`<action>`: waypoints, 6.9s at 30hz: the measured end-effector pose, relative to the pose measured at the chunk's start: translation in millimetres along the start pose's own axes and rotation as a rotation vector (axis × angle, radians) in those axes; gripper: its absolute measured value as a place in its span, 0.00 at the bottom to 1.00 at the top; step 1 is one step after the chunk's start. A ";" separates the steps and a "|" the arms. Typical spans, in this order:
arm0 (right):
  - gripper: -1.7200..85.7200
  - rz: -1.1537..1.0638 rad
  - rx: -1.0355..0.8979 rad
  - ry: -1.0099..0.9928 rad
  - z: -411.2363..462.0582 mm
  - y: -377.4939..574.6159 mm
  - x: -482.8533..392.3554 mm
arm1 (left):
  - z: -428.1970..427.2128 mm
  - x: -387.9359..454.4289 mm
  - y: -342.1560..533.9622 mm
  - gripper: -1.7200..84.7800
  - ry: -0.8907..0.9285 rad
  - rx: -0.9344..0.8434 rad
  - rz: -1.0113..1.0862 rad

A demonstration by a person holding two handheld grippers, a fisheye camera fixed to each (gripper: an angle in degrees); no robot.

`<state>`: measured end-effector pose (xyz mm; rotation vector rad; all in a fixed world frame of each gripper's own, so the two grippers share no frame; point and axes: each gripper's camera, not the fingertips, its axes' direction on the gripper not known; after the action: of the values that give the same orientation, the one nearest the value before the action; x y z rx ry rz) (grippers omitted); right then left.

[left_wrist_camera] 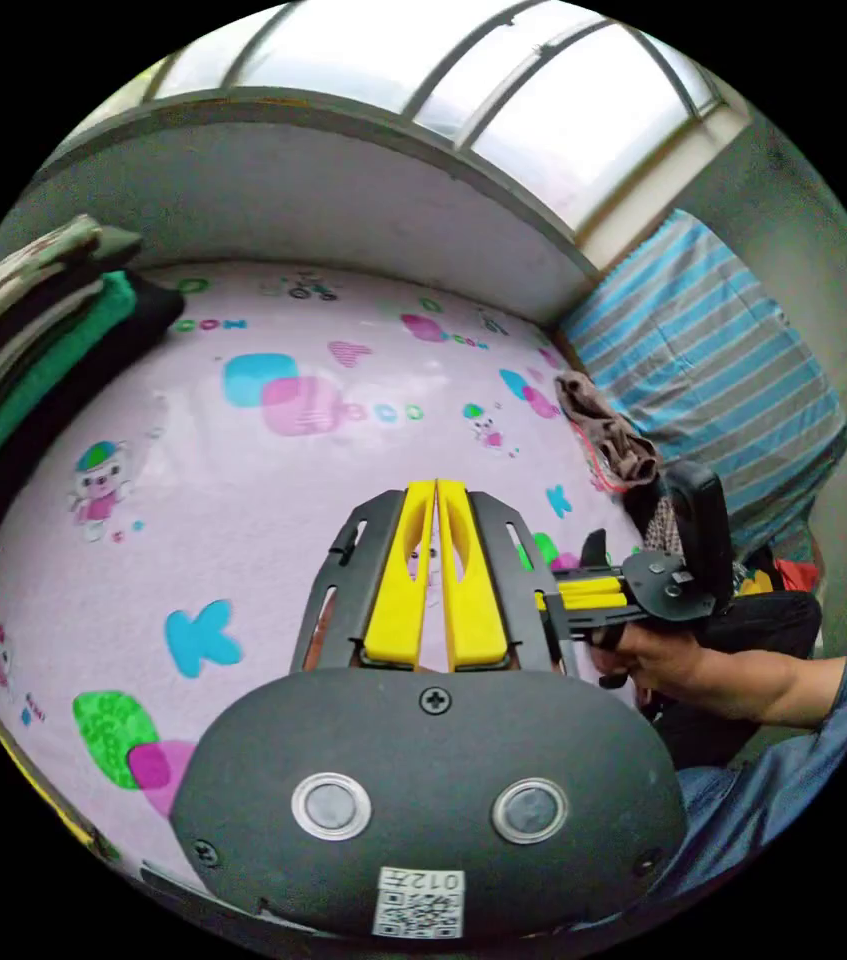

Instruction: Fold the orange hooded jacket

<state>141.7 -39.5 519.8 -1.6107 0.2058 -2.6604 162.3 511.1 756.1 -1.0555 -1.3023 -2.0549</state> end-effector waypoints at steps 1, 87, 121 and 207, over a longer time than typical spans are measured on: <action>0.01 0.042 0.014 0.038 -15.6 19.1 16.9 | 4.6 8.1 -3.6 0.03 0.018 -0.008 0.013; 0.02 0.580 1.283 0.367 -431.4 1176.9 107.4 | -49.6 501.7 -12.7 0.23 0.511 -0.043 0.843; 0.01 0.056 1.227 0.279 -514.6 900.9 157.1 | -166.5 304.5 25.3 0.02 0.707 0.112 0.922; 0.01 0.109 0.668 1.068 -724.4 229.9 -123.4 | -321.1 28.4 204.8 0.02 -0.142 0.401 0.349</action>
<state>-451.8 -183.9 51.1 0.0462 -0.5105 -2.7281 183.4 133.3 807.9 -1.1563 -1.4067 -1.4137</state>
